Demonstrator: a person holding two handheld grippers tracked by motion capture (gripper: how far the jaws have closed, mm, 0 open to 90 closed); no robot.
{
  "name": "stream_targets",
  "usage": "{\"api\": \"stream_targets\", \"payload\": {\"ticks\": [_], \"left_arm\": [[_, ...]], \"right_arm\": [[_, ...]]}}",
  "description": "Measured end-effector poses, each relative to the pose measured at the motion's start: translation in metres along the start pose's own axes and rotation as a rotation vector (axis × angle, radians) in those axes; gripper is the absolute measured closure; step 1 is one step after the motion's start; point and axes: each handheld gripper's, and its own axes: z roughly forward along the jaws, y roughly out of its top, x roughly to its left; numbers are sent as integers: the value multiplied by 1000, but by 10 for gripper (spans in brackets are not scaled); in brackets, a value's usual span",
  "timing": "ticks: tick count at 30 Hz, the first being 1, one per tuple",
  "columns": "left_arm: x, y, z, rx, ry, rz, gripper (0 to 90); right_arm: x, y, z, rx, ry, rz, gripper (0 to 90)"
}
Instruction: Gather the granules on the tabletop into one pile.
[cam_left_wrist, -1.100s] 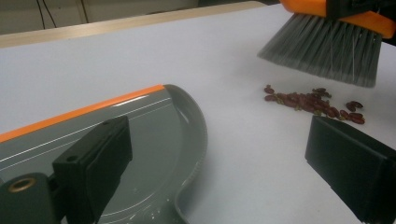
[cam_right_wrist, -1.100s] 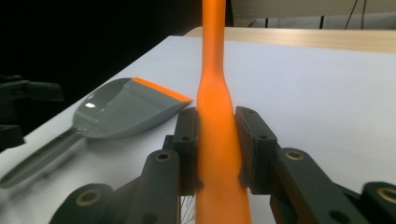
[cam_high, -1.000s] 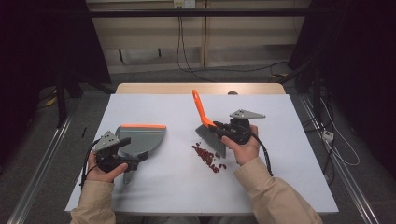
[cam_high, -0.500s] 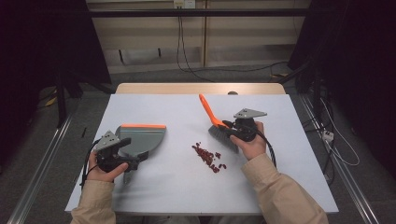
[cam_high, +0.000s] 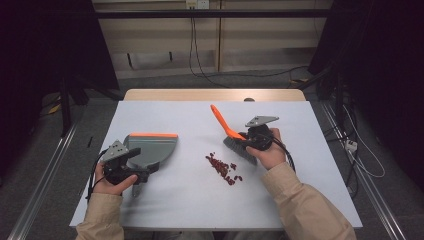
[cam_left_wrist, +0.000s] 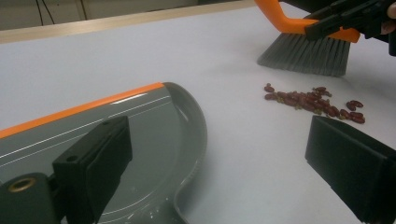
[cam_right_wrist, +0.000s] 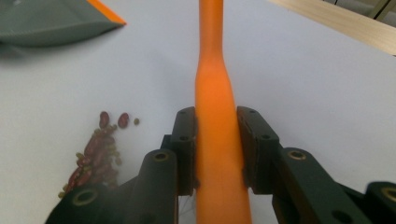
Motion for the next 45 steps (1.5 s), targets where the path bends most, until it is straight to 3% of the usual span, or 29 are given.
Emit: {"api": "stream_targets", "payload": {"ticks": [5, 9, 11, 14, 16, 19, 24, 29, 35, 45], "left_arm": [[0, 0, 0, 1, 1, 0, 73], [0, 0, 0, 5, 2, 1, 72], [0, 0, 0, 3, 1, 1, 72], [0, 0, 0, 0, 2, 0, 73], [1, 0, 0, 0, 5, -5, 73], [1, 0, 1, 2, 4, -8, 72], [2, 0, 0, 1, 6, -7, 73], [3, 0, -2, -3, 13, -12, 73], [5, -1, -5, -8, 22, -16, 73], [4, -1, -4, -5, 25, -16, 73]], "right_arm": [[-3, 3, -2, 73, 32, -38, 696], [-5, 3, -2, 74, 55, -51, 702], [-7, 2, -2, 64, 69, -22, 705], [-8, 0, 0, 2, 106, -12, 706], [-7, 2, 3, -38, 125, -53, 706], [-9, 7, 12, -87, 178, -58, 706], [-7, 22, 33, -128, 226, -132, 706], [1, 33, 55, -98, 226, -318, 707], [14, 31, 52, -70, 285, -394, 706], [23, 20, 35, -52, 381, -421, 706]]}}
